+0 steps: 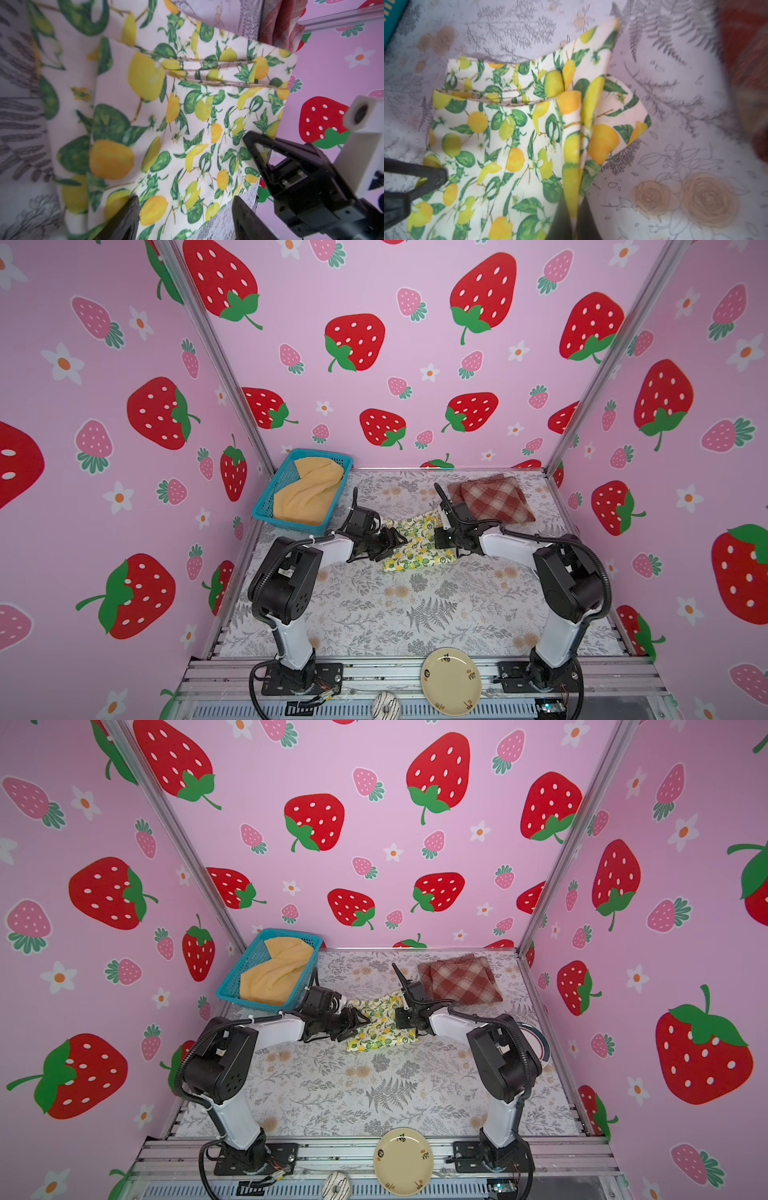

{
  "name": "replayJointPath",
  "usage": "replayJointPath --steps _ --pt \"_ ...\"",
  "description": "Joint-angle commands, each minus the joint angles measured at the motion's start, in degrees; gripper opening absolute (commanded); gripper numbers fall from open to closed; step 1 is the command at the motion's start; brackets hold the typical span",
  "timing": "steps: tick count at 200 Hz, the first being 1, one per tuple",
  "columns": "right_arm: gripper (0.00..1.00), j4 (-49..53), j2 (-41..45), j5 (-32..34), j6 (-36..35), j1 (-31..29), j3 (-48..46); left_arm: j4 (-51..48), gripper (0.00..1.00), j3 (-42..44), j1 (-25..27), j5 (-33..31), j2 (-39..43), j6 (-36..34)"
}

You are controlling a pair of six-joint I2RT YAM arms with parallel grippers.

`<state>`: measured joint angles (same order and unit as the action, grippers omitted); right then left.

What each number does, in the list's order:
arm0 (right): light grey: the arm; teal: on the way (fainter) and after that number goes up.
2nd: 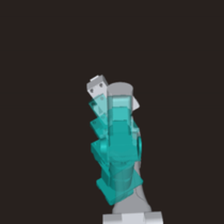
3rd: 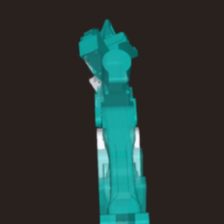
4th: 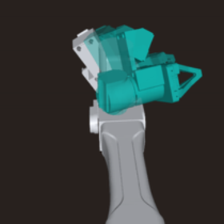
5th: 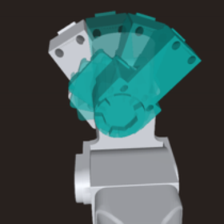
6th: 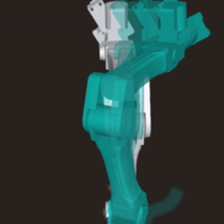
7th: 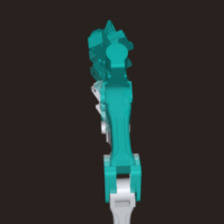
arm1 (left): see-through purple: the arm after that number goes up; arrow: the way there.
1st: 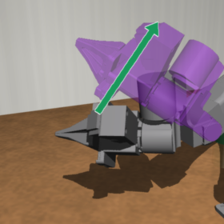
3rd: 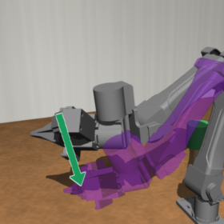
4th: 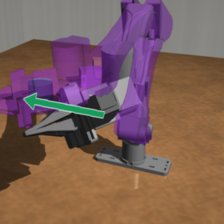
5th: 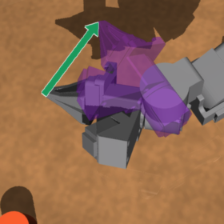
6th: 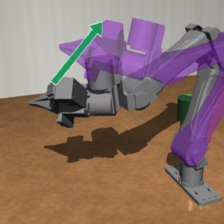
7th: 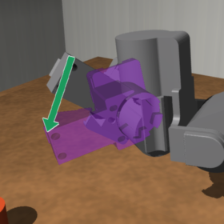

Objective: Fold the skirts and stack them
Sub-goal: 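Carry the folded skirt with the right gripper onto the plaid skirt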

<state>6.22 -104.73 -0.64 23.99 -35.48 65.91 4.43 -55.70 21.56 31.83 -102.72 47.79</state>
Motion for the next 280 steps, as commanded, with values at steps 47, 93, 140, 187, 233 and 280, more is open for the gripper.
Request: replayJointPath --steps 47,93,140,187,233,280 --pt "0.0 21.3 -4.0 7.0 -14.0 4.5 21.3 -7.4 0.73 -2.1 -2.2 -3.3 8.5 -2.6" --pt "0.0 32.8 -8.3 10.6 -20.0 8.6 37.8 -7.6 0.73 -2.6 -2.9 -2.1 8.7 -2.4" --pt "0.02 37.8 -10.4 7.4 -23.9 17.3 45.9 -10.2 0.73 -4.0 -4.9 -1.9 10.1 -2.2" --pt "0.05 36.7 -13.5 6.4 -25.0 23.4 46.5 -16.2 0.73 -9.7 -8.5 -3.0 10.8 -2.6" --pt "0.13 31.5 -19.9 15.5 -21.1 25.8 46.5 -19.4 0.73 -14.7 -10.4 -5.6 9.7 -2.2" --pt "0.29 27.9 -26.0 23.1 -17.2 29.7 45.7 -24.2 0.73 -19.7 -14.0 -8.6 9.0 -2.9"
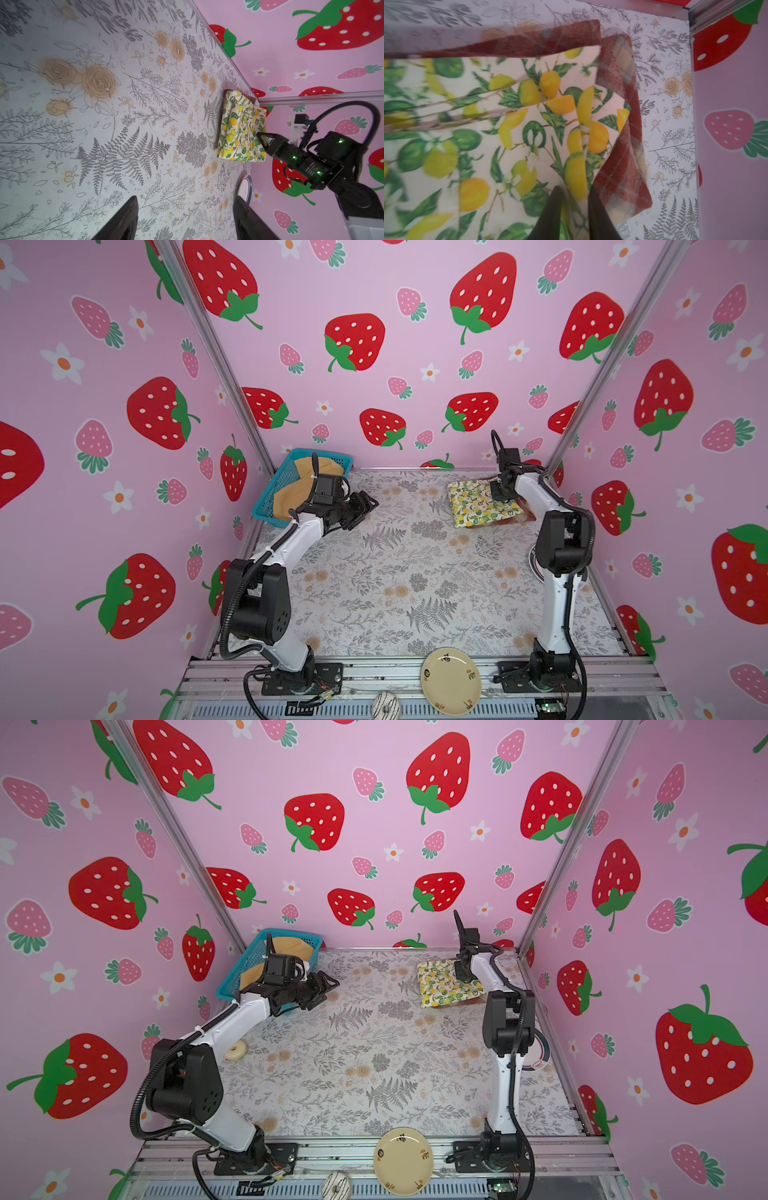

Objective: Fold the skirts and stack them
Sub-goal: 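Carry the folded skirt with the right gripper onto the plaid skirt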

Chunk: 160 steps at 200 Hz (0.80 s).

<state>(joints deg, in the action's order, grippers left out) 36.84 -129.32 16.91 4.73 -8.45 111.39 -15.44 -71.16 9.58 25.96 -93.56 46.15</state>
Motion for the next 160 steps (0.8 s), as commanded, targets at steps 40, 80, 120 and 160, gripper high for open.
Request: replayJointPath --steps 40,80,120,160 --pt "0.51 -9.9 4.5 3.3 3.6 3.1 -6.6 -9.3 0.75 -10.6 -5.3 -7.8 -1.5 -3.1" --pt "0.76 -15.2 14.0 -5.2 5.7 2.9 -13.9 -16.1 0.82 -19.4 -6.8 -17.7 -4.5 -7.1" --pt "1.0 -19.2 23.7 -11.2 7.6 2.2 -20.9 -20.2 0.99 -26.4 -10.4 -26.1 -9.6 -8.8" --pt "1.0 -20.8 32.0 -15.5 9.1 -0.8 -25.9 -25.8 0.99 -37.9 -13.9 -29.4 -19.4 -14.0"
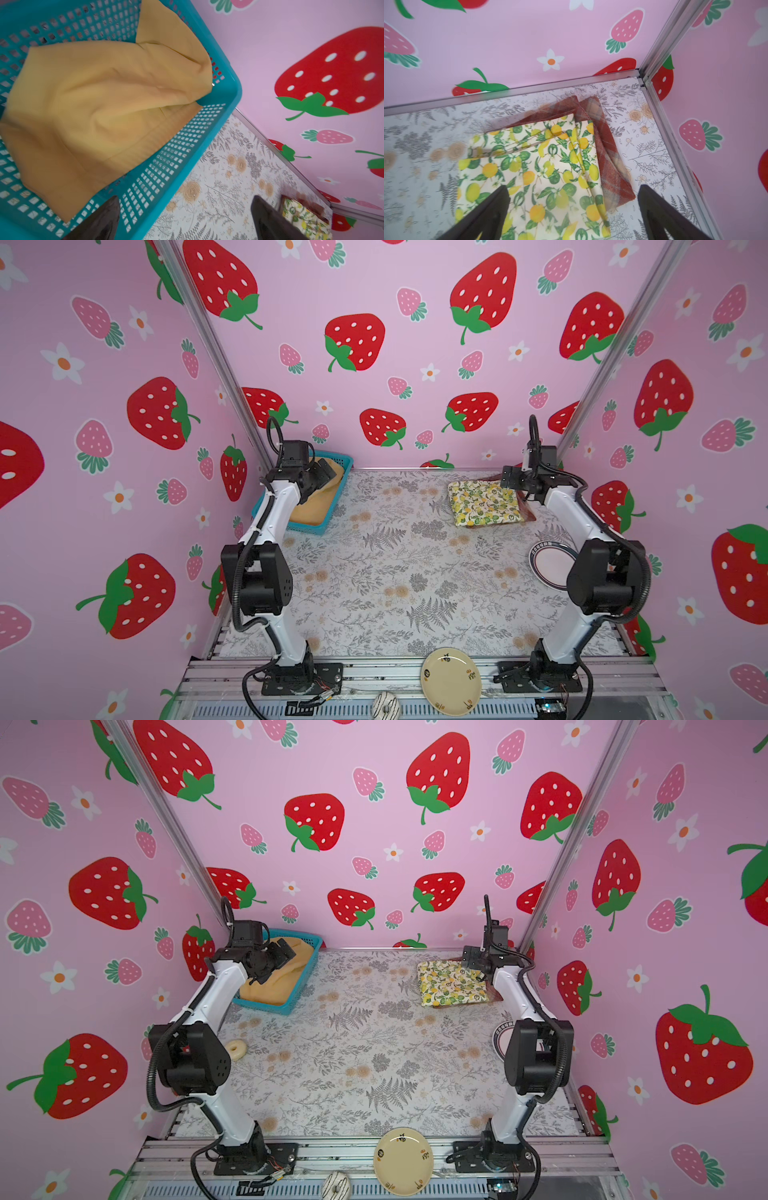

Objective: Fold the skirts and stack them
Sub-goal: 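Carry the folded skirt with the right gripper onto the plaid skirt, then grasp the mustard skirt in the basket with the left gripper while the right releases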

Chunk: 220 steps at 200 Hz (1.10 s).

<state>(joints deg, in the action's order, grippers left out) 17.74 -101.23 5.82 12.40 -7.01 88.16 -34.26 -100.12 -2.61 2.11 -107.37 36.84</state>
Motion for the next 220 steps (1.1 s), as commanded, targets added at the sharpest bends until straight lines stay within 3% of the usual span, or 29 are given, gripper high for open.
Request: replayJointPath --steps 1,50,125,147,166,206,220 --pt "1.0 -1.7 4.1 -4.4 1.5 -2.3 -2.8 -7.3 0.99 -9.4 -1.7 -5.8 -5.9 -4.9" --pt "1.0 -2.0 12.0 -6.3 3.1 -7.5 -8.4 -19.6 0.99 -26.7 -4.9 -9.9 -20.9 -5.4" --pt "1.0 -0.8 17.6 -6.8 5.8 -13.3 -12.8 -21.3 1.0 -33.0 -6.8 -10.8 -33.7 -1.3" --pt "1.0 0.3 19.0 -5.9 6.3 -15.5 -13.4 -20.1 0.93 -32.8 -7.1 -9.4 -36.1 0.1" --pt "1.0 0.5 20.4 -5.6 6.9 -16.9 -14.4 -18.7 0.78 -32.3 -7.3 -7.6 -37.5 0.9" --pt "1.0 0.2 22.0 -4.8 7.5 -18.2 -16.9 -14.7 0.01 -29.2 -7.4 -2.2 -37.4 0.6" --pt "1.0 -0.6 22.4 -4.7 7.7 -18.5 -18.0 -12.2 0.0 -26.3 -7.4 -0.5 -35.3 0.6"
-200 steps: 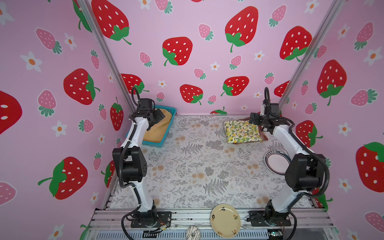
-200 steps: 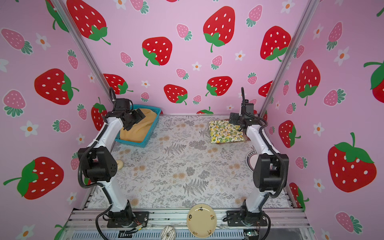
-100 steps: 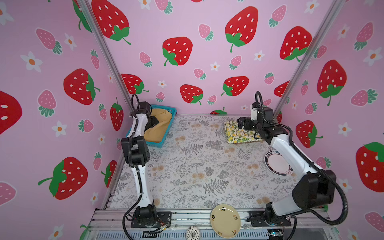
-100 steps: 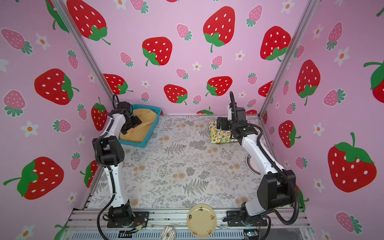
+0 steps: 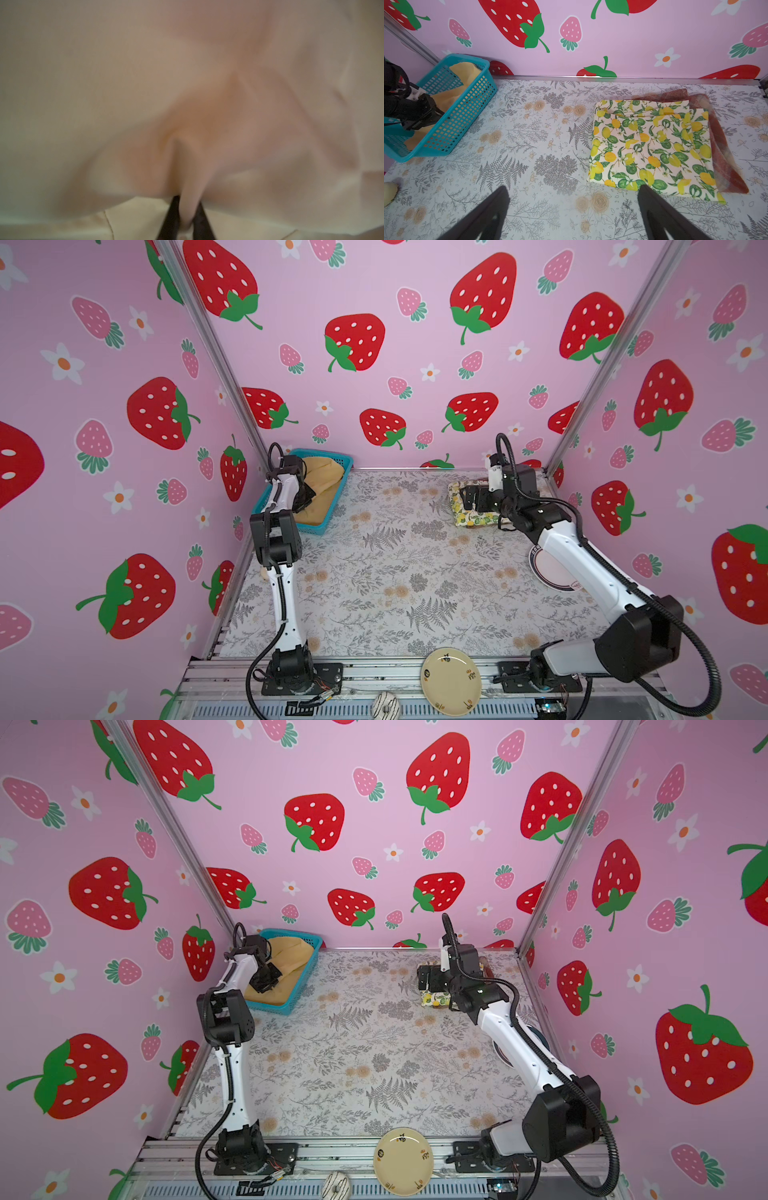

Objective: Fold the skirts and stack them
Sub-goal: 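Grasp the mustard skirt in the basket with the left gripper while the right releases, then lift the mustard skirt out with the left gripper and lay it mid-table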

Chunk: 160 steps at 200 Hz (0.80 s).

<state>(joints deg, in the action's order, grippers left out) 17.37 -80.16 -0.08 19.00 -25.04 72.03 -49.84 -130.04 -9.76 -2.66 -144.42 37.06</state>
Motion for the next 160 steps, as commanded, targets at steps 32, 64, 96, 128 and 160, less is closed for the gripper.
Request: replayJointPath --steps 32,64,96,128,160 --pt "1.0 -2.4 2.1 1.1 1.6 -0.8 -4.4 10.0 0.0 11.2 -0.3 9.2 10.0 1.5" --pt "1.0 -3.7 1.6 1.2 1.6 -1.0 -5.5 14.2 0.0 16.1 -0.2 14.7 20.4 2.8" --pt "1.0 -5.7 0.6 0.5 2.4 -1.1 -5.8 11.0 0.0 15.5 0.9 17.0 28.6 0.6" --pt "1.0 -6.6 0.3 0.6 2.9 -1.0 -5.0 15.7 0.0 25.2 3.6 19.4 42.7 2.0" --pt "1.0 -6.3 1.4 1.5 2.7 -1.0 -4.9 13.5 0.0 26.9 12.2 19.3 51.5 0.0"
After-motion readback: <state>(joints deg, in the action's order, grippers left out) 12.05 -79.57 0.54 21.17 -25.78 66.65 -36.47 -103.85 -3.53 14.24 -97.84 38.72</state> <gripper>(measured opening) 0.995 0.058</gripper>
